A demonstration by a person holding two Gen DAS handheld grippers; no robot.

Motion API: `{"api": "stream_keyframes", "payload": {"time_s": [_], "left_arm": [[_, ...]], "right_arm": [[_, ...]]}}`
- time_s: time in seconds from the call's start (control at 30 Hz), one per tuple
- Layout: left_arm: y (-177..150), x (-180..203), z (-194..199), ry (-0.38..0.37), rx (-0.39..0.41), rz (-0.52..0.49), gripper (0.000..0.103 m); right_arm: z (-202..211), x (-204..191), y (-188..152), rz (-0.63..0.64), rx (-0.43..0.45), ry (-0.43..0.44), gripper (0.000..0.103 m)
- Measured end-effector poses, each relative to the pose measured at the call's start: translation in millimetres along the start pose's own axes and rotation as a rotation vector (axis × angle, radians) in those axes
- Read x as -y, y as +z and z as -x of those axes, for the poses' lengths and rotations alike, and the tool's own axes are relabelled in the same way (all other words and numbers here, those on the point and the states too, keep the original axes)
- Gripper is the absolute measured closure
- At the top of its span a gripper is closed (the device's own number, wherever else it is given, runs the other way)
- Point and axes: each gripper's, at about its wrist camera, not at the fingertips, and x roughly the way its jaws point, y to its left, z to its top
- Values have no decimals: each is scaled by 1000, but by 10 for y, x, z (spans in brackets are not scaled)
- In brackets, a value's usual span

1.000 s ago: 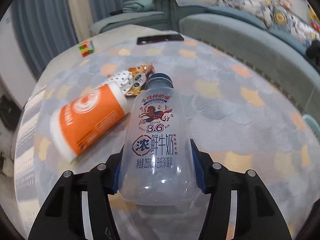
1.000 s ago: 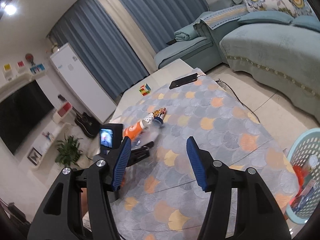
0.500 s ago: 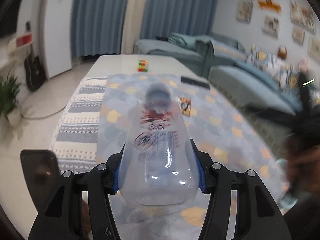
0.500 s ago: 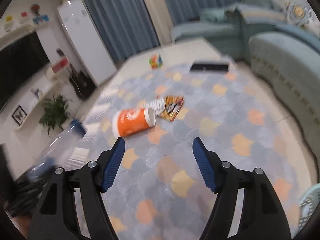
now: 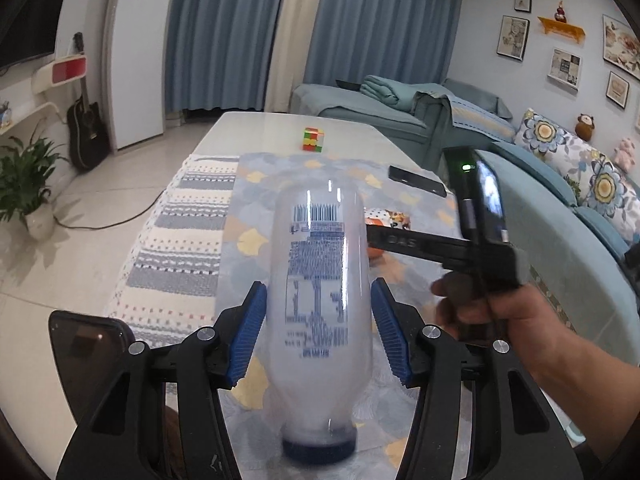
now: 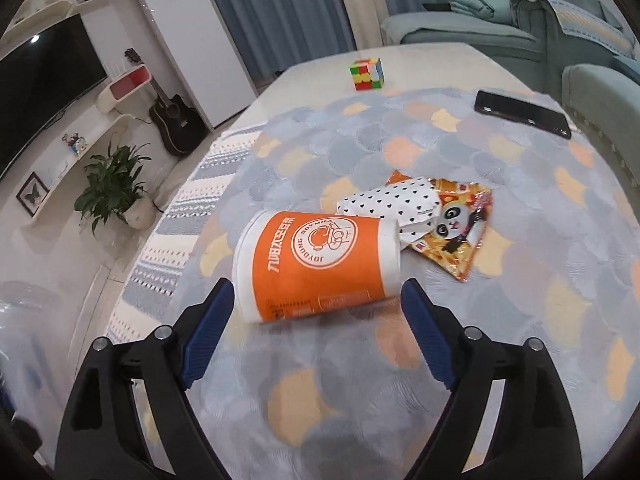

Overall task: Collect trash
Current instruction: 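Lift the clear bottle with the left gripper while the right gripper grasps the orange cup rim, then lift the orange paper cup with the right gripper while the left gripper holds the bottle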

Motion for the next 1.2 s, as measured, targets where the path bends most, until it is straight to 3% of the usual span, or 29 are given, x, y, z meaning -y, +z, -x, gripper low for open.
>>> {"api": "stream_keyframes", "payload": {"time_s": [0.2, 0.33, 0.5, 0.63, 0.7, 0.77, 0.87, 1.03, 1.2], "left_arm": [[30, -69, -30, 11, -5, 39, 52], [44, -85, -56, 16, -13, 48, 52], [36, -76, -69, 29, -16, 42, 52], [26, -85, -61, 37, -16, 43, 53], [28, -106, -53, 39, -13, 50, 53], [29, -118, -50, 41, -10, 52, 53], [24, -128, -62, 43, -11, 50, 53], [26, -104, -20, 53, 6, 32, 61], [13, -33, 11, 58, 26, -10, 65]], "right_arm": [[-237, -80, 164, -7, 16, -7, 17], [-420, -205, 184, 9, -23, -6, 17], [-628, -432, 70, 144, -81, -104, 17], [-658, -462, -6, 211, -55, -191, 17], [-644, -393, 5, 188, -43, -193, 25], [-660, -328, 15, 168, -63, -193, 57], [-651, -249, 22, 152, -77, -188, 85], [-432, -239, 47, 171, -23, -160, 99], [-116, -254, 91, 189, 35, -119, 101]]}}
